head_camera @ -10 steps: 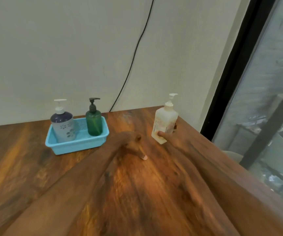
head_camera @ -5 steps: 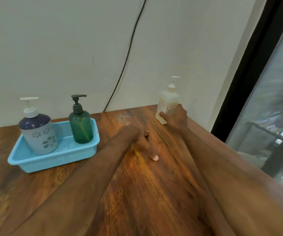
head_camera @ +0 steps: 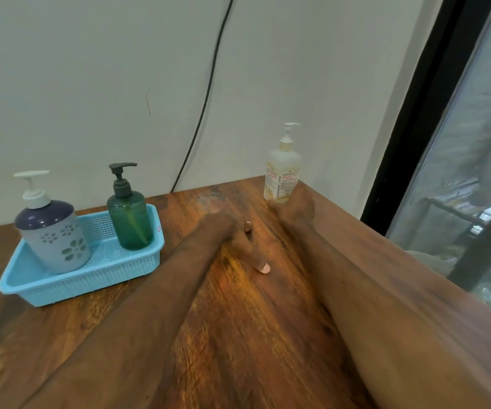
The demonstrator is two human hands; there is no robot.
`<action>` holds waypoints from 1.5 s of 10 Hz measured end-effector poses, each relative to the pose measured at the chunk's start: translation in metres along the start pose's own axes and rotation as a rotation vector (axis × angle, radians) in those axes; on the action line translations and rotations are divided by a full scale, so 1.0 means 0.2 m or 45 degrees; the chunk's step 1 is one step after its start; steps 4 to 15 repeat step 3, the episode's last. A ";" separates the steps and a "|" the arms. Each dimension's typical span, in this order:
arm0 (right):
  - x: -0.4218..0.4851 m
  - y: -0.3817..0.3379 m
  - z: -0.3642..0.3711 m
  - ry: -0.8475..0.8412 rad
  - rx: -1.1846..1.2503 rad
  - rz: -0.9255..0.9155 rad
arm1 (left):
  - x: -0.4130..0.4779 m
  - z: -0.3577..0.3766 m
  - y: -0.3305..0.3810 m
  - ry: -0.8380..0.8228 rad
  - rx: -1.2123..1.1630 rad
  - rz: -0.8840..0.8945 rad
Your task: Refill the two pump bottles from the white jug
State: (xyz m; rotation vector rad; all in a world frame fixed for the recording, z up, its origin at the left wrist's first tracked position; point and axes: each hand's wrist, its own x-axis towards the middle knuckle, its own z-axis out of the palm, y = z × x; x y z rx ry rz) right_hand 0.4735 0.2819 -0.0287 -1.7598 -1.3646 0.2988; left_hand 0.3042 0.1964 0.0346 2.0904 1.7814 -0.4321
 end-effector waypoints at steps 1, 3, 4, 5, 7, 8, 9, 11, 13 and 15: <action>-0.01 0.01 0.01 -0.001 -0.024 -0.013 | 0.00 0.00 0.00 -0.016 -0.011 -0.016; -0.05 0.04 -0.03 -0.073 -0.027 -0.116 | -0.08 0.01 0.01 0.034 -0.033 -0.017; -0.05 0.04 -0.03 -0.073 -0.027 -0.116 | -0.08 0.01 0.01 0.034 -0.033 -0.017; -0.05 0.04 -0.03 -0.073 -0.027 -0.116 | -0.08 0.01 0.01 0.034 -0.033 -0.017; -0.05 0.04 -0.03 -0.073 -0.027 -0.116 | -0.08 0.01 0.01 0.034 -0.033 -0.017; -0.05 0.04 -0.03 -0.073 -0.027 -0.116 | -0.08 0.01 0.01 0.034 -0.033 -0.017; -0.05 0.04 -0.03 -0.073 -0.027 -0.116 | -0.08 0.01 0.01 0.034 -0.033 -0.017; -0.05 0.04 -0.03 -0.073 -0.027 -0.116 | -0.08 0.01 0.01 0.034 -0.033 -0.017; -0.05 0.04 -0.03 -0.073 -0.027 -0.116 | -0.08 0.01 0.01 0.034 -0.033 -0.017; -0.05 0.04 -0.03 -0.073 -0.027 -0.116 | -0.08 0.01 0.01 0.034 -0.033 -0.017</action>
